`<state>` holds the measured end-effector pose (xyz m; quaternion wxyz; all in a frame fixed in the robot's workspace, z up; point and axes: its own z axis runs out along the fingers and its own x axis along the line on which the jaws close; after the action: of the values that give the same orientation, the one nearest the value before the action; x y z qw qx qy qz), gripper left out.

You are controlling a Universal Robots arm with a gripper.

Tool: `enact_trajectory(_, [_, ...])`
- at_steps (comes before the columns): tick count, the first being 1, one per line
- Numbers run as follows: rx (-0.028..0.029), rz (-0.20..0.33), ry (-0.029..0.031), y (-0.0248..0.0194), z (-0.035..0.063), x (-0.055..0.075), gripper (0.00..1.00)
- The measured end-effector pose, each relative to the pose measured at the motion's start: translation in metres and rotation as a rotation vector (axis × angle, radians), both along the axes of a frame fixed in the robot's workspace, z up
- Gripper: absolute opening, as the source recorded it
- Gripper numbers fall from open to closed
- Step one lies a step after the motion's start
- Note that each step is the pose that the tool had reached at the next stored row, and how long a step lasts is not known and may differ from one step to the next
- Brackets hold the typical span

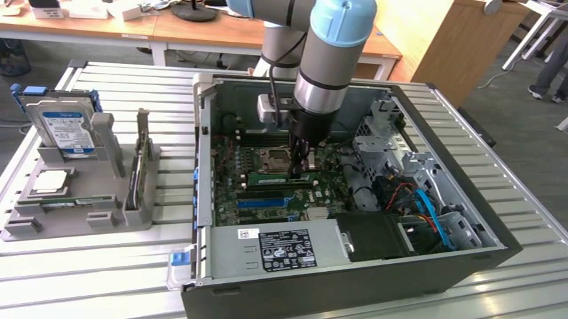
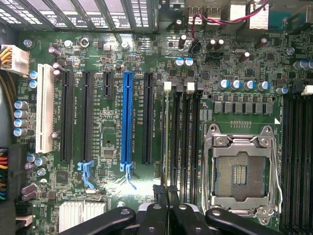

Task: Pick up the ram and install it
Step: 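Insert the ram into the slot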

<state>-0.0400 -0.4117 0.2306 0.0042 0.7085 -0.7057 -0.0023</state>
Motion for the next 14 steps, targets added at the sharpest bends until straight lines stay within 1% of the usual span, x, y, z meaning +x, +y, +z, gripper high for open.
enact_trajectory(14, [-0.0001,-0.006,0.0,0.0003,-0.0023,0.0,0.12])
